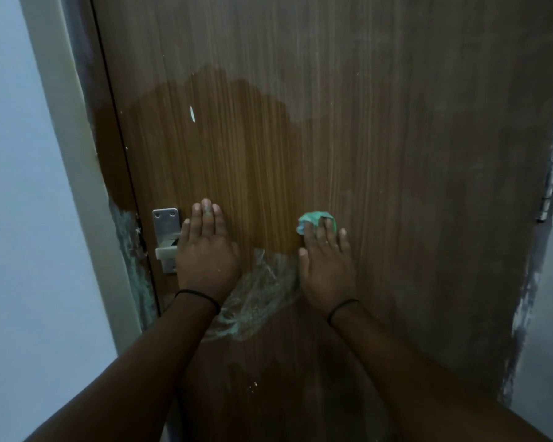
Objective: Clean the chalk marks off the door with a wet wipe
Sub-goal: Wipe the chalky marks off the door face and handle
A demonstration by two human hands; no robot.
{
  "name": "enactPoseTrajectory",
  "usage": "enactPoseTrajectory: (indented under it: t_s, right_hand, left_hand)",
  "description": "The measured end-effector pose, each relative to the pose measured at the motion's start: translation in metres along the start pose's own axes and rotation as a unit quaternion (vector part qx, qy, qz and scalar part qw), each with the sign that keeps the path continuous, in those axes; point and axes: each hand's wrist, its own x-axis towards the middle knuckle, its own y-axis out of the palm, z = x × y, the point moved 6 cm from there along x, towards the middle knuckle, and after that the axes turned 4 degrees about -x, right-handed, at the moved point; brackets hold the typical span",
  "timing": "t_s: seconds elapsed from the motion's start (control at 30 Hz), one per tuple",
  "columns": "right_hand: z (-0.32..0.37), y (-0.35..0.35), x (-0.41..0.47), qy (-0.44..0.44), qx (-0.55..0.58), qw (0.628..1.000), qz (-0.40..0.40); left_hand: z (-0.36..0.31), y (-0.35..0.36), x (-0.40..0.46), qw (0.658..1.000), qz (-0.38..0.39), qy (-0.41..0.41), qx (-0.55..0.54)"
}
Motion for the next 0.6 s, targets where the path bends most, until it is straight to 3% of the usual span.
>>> enactPoseTrajectory:
  t_s: [0.13,0.2,0.27,0.33,0.43,0.5,0.6]
  right_hand:
    - [0.019,0.007,-0.017,-0.1,0.007,0.995,0.03]
    - [-0.007,0.003,-0.02,-0.083,-0.011,0.996,0.024]
    - [-0.018,-0.004,0.0,-0.011,0.004,1.0,0.0]
    - [0.002,-0.012,0.02,0.018,0.034,0.999,-0.016]
    - [0.038,-0.004,0.003,-0.082,0.051,0.995,0.012]
    - [0.023,0.001,-0.023,-0.144,0.004,0.989,0.044]
    - [-0.003,-0.002,-0.014,-0.096,-0.024,0.995,0.013]
  left_hand:
    - [0.004,-0.001,0.002,1.0,-0.003,0.0,-0.005]
    - [0.004,0.0,0.001,1.0,0.001,0.001,-0.001]
    - [0.002,0.002,0.002,1.0,0.003,0.002,0.0]
    - [0.003,0.002,0.003,1.0,0.004,0.0,-0.006]
    - [0.005,-0.003,0.003,1.0,-0.002,0.001,-0.018]
    - [0.006,-0.007,0.002,1.0,-0.004,0.005,-0.025]
    - [0.008,-0.006,0.001,0.999,-0.011,0.014,-0.026]
